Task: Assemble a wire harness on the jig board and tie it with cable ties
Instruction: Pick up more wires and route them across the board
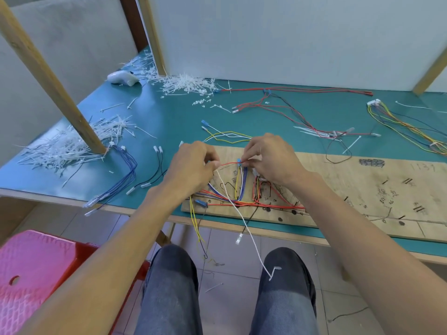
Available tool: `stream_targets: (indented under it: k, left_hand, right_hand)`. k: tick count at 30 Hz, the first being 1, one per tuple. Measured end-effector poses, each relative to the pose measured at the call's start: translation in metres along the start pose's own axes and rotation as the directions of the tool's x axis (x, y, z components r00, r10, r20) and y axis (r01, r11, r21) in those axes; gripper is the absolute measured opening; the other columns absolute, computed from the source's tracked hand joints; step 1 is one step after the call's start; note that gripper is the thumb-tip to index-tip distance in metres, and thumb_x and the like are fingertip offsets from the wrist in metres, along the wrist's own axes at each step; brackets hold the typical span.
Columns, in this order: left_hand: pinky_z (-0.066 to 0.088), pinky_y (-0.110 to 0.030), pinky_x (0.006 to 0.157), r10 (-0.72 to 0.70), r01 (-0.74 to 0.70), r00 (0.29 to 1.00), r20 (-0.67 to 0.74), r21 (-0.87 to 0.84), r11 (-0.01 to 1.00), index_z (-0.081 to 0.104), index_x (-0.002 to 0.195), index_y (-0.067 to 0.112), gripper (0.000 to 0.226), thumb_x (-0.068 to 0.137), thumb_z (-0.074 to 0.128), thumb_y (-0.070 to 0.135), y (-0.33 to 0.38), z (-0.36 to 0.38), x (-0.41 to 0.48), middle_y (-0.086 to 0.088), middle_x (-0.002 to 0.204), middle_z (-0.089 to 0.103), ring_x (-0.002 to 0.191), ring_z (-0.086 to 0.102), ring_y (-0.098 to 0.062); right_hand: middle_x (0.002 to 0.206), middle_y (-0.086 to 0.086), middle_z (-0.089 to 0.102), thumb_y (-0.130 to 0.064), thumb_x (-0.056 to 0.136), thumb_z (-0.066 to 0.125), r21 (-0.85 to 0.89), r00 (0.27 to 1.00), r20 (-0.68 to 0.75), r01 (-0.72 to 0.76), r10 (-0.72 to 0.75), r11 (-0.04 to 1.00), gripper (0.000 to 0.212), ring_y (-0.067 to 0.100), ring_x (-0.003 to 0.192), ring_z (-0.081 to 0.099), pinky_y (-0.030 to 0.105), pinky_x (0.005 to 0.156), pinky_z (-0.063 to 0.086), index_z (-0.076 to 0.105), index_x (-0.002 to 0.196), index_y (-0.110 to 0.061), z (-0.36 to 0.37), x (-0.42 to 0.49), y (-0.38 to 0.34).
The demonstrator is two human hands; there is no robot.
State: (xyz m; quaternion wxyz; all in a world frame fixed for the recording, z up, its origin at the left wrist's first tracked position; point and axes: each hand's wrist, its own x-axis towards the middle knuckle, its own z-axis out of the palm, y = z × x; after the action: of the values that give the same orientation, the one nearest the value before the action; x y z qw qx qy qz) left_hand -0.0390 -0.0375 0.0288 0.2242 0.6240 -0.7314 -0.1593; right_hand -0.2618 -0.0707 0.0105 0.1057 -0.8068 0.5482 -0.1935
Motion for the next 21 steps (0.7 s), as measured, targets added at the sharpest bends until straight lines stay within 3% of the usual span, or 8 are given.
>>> stream_targets:
  k: [3,7,10,15,21]
  left_hand:
    - [0.044,-0.026,0.071,-0.046,0.045,0.997,0.063,0.016,0.999,0.077,0.085,0.023,0.009,0.093,0.076,0.019,-0.004,-0.002,0.005,0.006,0.079,0.072,0.074,0.064,-0.01]
    - [0.042,-0.021,0.062,-0.051,0.035,0.982,0.184,0.084,0.996,0.076,0.082,0.02,0.013,0.091,0.077,0.011,0.001,-0.007,0.019,0.004,0.078,0.071,0.071,0.063,-0.008]
    - [0.051,-0.025,0.071,-0.033,0.003,0.96,0.277,0.109,0.994,0.074,0.078,0.022,0.019,0.089,0.077,0.006,0.004,-0.011,0.029,0.003,0.078,0.071,0.075,0.066,-0.014]
    - [0.042,-0.019,0.063,-0.021,-0.03,0.948,0.316,0.157,0.987,0.078,0.078,0.022,0.018,0.085,0.081,0.006,0.004,-0.011,0.031,0.002,0.076,0.072,0.072,0.063,-0.011]
    - [0.05,-0.024,0.068,-0.043,-0.027,0.947,0.319,0.213,0.977,0.074,0.075,0.023,0.021,0.082,0.084,0.006,0.01,-0.016,0.033,0.008,0.072,0.069,0.074,0.068,-0.012]
  right_hand:
    - [0.107,-0.02,0.074,-0.033,0.087,0.085,-0.023,0.999,0.025,0.028,-0.028,0.999,0.01,0.018,0.103,0.053,0.04,0.079,0.051,0.085,0.097,-0.034,-0.003,0.002,0.001]
    - [0.106,-0.014,0.074,-0.043,0.084,0.086,-0.019,0.997,0.073,-0.03,0.032,0.999,0.012,0.016,0.107,0.054,0.041,0.084,0.052,0.083,0.095,-0.04,-0.01,0.008,0.002]
    - [0.104,-0.007,0.074,-0.042,0.083,0.087,-0.017,0.995,0.084,-0.06,0.062,0.998,0.012,0.018,0.105,0.059,0.041,0.083,0.054,0.083,0.094,-0.04,-0.011,0.009,-0.001]
    - [0.091,0.0,0.072,-0.044,0.076,0.092,0.072,0.986,0.046,-0.166,0.163,0.983,0.019,0.019,0.093,0.066,0.038,0.077,0.056,0.083,0.091,-0.034,-0.011,0.008,-0.001]
    - [0.108,-0.002,0.073,-0.033,0.086,0.086,-0.066,0.994,0.109,-0.007,0.014,0.998,0.01,0.023,0.103,0.06,0.043,0.086,0.054,0.083,0.096,-0.033,-0.011,0.012,-0.002]
